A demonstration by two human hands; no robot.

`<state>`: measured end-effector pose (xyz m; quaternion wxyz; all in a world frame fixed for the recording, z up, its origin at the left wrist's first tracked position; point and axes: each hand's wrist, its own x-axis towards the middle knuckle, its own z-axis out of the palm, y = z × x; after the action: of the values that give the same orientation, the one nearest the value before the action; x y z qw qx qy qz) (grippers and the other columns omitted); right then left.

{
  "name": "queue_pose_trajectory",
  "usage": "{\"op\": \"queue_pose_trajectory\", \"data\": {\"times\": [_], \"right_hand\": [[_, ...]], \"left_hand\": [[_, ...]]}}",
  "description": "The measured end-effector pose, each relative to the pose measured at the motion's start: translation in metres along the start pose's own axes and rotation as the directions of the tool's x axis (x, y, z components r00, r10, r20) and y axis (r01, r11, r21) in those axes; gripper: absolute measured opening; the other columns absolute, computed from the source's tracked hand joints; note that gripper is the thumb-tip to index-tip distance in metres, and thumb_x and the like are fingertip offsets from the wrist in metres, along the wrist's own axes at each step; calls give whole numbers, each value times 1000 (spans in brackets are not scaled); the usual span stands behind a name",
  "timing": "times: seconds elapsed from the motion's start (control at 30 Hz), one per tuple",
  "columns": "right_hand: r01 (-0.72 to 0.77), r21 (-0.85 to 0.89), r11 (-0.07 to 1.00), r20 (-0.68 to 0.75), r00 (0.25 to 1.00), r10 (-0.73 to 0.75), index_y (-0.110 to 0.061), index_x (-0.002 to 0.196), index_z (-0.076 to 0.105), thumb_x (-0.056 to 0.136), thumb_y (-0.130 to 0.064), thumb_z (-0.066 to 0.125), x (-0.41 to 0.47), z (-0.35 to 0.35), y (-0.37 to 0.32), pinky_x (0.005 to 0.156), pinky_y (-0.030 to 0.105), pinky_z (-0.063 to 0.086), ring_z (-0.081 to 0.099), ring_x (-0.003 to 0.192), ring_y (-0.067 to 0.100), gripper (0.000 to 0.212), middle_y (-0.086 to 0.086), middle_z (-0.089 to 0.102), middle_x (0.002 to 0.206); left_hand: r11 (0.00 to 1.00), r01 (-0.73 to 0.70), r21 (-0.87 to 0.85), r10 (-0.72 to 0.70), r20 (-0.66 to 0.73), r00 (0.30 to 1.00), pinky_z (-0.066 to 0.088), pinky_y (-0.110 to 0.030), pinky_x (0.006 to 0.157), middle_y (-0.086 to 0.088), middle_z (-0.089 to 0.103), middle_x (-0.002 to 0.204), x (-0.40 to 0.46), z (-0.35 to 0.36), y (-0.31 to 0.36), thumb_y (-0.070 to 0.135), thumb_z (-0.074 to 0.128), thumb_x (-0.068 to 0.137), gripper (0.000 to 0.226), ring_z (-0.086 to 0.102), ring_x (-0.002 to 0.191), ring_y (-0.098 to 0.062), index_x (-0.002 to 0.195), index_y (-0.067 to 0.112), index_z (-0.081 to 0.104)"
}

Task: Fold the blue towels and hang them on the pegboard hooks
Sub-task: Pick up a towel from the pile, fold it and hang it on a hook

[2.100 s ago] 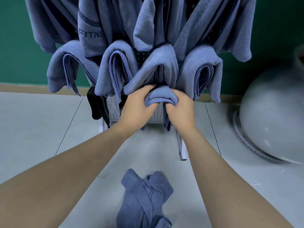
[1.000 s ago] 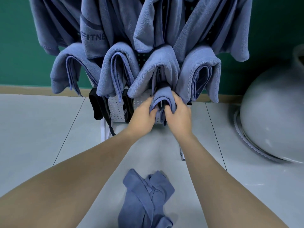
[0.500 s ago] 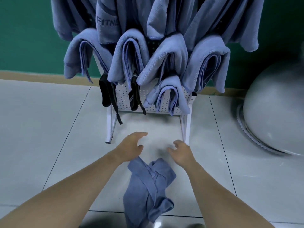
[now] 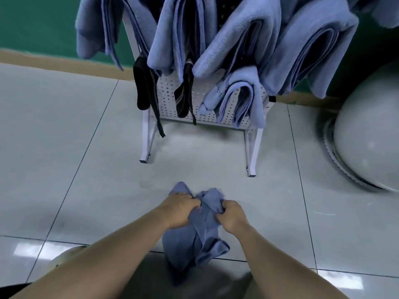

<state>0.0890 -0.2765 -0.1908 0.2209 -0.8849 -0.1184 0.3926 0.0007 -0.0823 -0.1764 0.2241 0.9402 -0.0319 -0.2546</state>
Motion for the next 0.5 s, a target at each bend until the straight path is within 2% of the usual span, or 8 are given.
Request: {"op": "queue_pose_trajectory", "data": {"times": [0.03,0.1,0.2,0.3,0.37,0.43,0.5], "right_hand": [[5,28,1000,2,1000,-5,-21,65,46,91,-4,63,-1,1,-2,48,17,32,48,62,12,35,-6,50,65],[23,133,991,-7,1000,-22,-20,68,50,92,-3,61,-4,-4,-13,48,16,33,45,59,8,31,-5,53,65],[24,334,942,-82,997,3,-17,71,51,92,-2,60,-5,-24,-36,48,13,35,46,58,9,27,-4,52,65],[51,502,864,-110,994,5,-9,80,54,93,-4,62,-4,-53,-65,62,23,45,52,68,17,16,7,55,75],[96,538,837,-100,994,-49,-8,90,58,93,-6,65,-9,-74,-85,69,32,48,55,76,21,8,10,58,83],[150,512,846,-82,989,-126,-8,87,57,92,-8,67,-20,-95,-104,69,33,47,56,76,22,12,11,59,82],[207,438,875,-47,977,-207,-11,86,58,90,-13,71,-36,-117,-124,68,33,44,57,74,22,14,11,59,79]], "left_hand": [[1000,7,3,-6,-14,1000,34,-28,74,-6,65,104,0,0,-1,23,67,90,11,57,103,-25,98,21,60],[1000,23,-14,-24,-55,998,30,-27,72,-4,58,96,-1,-4,-5,22,67,89,17,54,99,-25,86,24,50],[999,25,-43,-29,-111,993,29,-29,73,3,45,92,-9,-27,-13,20,69,85,21,47,90,-21,81,23,49],[999,36,-21,-38,-130,991,32,-29,74,5,45,90,-20,-67,-19,21,68,84,22,45,87,-18,77,21,47],[996,60,60,-54,-104,993,40,-30,78,4,51,91,-31,-99,-17,26,65,85,24,49,91,-18,74,23,44],[981,86,176,-75,-71,995,48,-34,82,-1,60,97,-43,-130,-15,29,61,87,16,57,95,-22,78,21,51],[957,92,276,-78,-60,995,53,-38,79,-3,64,95,-57,-158,-14,30,61,85,12,60,90,-25,82,19,57]]}}
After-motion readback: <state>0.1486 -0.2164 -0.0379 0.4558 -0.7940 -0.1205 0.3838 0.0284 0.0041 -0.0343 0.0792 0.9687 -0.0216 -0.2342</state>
